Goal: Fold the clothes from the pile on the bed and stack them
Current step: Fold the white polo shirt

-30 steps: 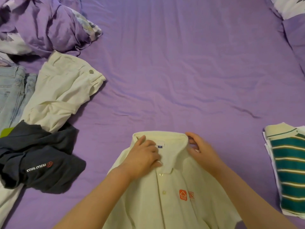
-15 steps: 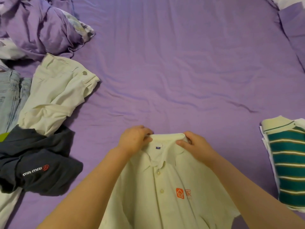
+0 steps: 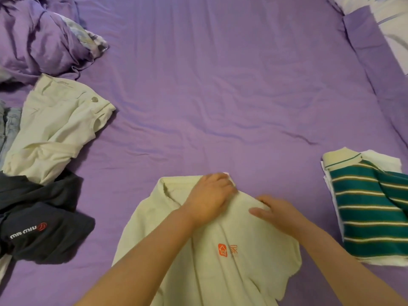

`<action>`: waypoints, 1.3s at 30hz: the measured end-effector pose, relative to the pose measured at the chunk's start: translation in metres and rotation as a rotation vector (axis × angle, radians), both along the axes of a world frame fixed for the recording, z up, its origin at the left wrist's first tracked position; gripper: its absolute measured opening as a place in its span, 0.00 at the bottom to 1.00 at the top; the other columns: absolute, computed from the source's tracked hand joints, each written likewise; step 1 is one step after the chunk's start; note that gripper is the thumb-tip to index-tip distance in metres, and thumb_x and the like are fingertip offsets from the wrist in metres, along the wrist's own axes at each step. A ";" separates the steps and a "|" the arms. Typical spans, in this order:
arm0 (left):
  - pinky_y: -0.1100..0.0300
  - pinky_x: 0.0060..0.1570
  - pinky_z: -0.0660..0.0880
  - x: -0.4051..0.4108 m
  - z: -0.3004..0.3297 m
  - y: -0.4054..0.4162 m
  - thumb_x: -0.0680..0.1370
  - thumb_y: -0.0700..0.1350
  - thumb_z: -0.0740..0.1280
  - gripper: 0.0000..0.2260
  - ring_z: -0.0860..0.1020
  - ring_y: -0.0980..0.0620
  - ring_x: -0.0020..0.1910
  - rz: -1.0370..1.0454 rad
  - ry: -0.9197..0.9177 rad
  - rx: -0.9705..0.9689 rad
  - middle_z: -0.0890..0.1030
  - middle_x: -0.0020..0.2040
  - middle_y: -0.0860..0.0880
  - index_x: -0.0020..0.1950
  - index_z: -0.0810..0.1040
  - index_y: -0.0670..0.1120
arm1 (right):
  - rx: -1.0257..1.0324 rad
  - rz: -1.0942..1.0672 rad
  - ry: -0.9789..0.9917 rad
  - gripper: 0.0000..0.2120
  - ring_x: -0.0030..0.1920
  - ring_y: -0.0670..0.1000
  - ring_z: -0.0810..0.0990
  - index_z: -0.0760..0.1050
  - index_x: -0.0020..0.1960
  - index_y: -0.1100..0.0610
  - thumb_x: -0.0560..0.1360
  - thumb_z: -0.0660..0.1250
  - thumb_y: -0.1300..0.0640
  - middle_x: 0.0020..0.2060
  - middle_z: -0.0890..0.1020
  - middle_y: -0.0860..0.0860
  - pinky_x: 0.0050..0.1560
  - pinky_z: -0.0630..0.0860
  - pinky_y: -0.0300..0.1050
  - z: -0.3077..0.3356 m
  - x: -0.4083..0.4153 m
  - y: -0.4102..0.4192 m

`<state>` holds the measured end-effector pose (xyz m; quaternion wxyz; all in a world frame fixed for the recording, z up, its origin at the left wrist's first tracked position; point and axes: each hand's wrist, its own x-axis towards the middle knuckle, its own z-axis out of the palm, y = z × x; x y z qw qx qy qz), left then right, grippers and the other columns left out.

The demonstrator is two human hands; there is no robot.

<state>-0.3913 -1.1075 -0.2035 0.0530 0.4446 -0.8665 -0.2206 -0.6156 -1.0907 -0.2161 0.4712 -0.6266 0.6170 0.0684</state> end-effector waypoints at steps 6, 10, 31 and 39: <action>0.50 0.75 0.38 -0.038 -0.020 0.019 0.83 0.42 0.50 0.24 0.43 0.48 0.78 -0.104 -0.379 0.227 0.49 0.79 0.49 0.79 0.49 0.50 | -0.063 -0.084 0.038 0.09 0.43 0.50 0.76 0.75 0.47 0.53 0.75 0.67 0.47 0.40 0.79 0.47 0.43 0.69 0.43 0.015 -0.036 0.034; 0.47 0.74 0.47 -0.056 -0.021 0.013 0.83 0.52 0.55 0.21 0.48 0.45 0.77 0.045 -0.309 0.292 0.56 0.77 0.47 0.75 0.61 0.50 | 0.072 -0.226 -0.117 0.11 0.40 0.49 0.75 0.78 0.47 0.55 0.73 0.70 0.47 0.38 0.79 0.49 0.40 0.70 0.42 0.031 -0.054 0.030; 0.40 0.71 0.35 -0.107 -0.036 0.120 0.84 0.50 0.50 0.20 0.50 0.39 0.77 0.207 -0.397 0.078 0.57 0.78 0.44 0.75 0.62 0.48 | -0.339 0.589 0.481 0.21 0.76 0.57 0.52 0.61 0.73 0.45 0.81 0.56 0.52 0.77 0.54 0.53 0.73 0.48 0.59 -0.006 -0.093 0.075; 0.46 0.74 0.49 -0.085 -0.022 0.176 0.82 0.50 0.49 0.23 0.48 0.44 0.78 0.483 -0.367 0.291 0.50 0.79 0.48 0.78 0.55 0.52 | -0.351 0.485 0.288 0.25 0.77 0.51 0.49 0.58 0.75 0.47 0.79 0.55 0.57 0.77 0.54 0.49 0.73 0.49 0.48 0.009 -0.056 0.096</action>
